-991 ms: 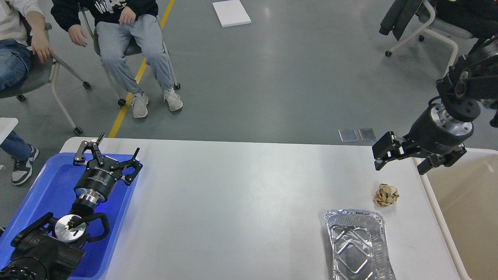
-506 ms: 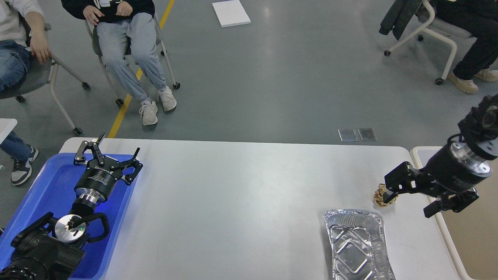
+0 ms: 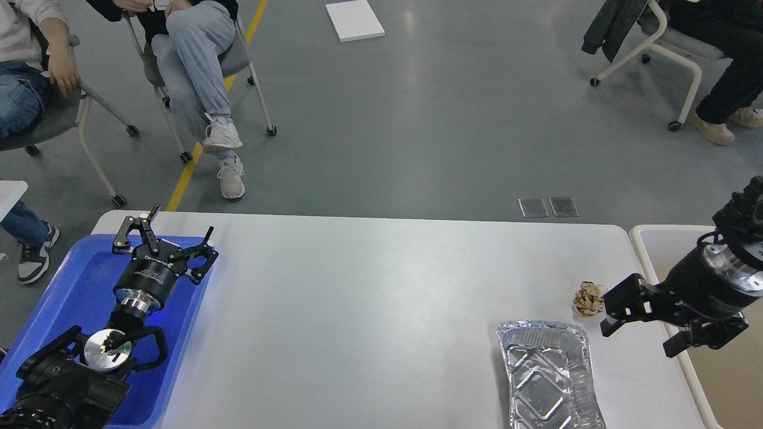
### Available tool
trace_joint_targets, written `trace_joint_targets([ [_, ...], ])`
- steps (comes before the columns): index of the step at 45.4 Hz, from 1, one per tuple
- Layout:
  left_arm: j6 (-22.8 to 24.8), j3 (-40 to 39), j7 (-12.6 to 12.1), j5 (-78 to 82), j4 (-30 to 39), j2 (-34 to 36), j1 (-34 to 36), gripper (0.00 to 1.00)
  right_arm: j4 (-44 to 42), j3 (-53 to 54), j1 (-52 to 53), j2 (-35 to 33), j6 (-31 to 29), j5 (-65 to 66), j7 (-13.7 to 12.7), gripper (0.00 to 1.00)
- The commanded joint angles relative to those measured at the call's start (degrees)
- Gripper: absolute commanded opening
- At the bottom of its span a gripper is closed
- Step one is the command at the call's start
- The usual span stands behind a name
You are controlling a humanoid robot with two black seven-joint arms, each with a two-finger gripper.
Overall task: Tidy desktop
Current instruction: 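Lower the right gripper toward the near edge of the foil tray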
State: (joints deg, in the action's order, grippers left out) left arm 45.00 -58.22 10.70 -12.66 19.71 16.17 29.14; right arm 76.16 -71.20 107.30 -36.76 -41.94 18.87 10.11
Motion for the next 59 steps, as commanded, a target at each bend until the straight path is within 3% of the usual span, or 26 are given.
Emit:
trace_joint_targets([
  [1,0.0,0.0,0.0,-0.1,0.0,0.0,0.0,1.0,-0.2,0.6,-1.0,-2.0,0.0,0.4,0.0,1.0],
  [13,0.0,0.0,0.0,0.0,0.0,0.0,0.0,1.0,-3.2,5.7,-6.5,-1.1,0.9,0.5,-0.1,1.0],
  [29,0.0,0.0,0.0,-0.1,0.0,0.0,0.0,1.0,-6.0,13.1,-20.2,0.6,15.8,1.3,-0.1,1.0],
  [36,0.0,0.0,0.0,0.0,0.0,0.0,0.0,1.0,-5.5,12.9,-20.1,-0.1,15.6,2.4,-0.1,1.0],
  [59,0.0,0.0,0.0,0.0,0.0,0.0,0.0,1.0,-4.8,17.9,-24.6,1.8,16.5,24.5,-0.8,1.0],
])
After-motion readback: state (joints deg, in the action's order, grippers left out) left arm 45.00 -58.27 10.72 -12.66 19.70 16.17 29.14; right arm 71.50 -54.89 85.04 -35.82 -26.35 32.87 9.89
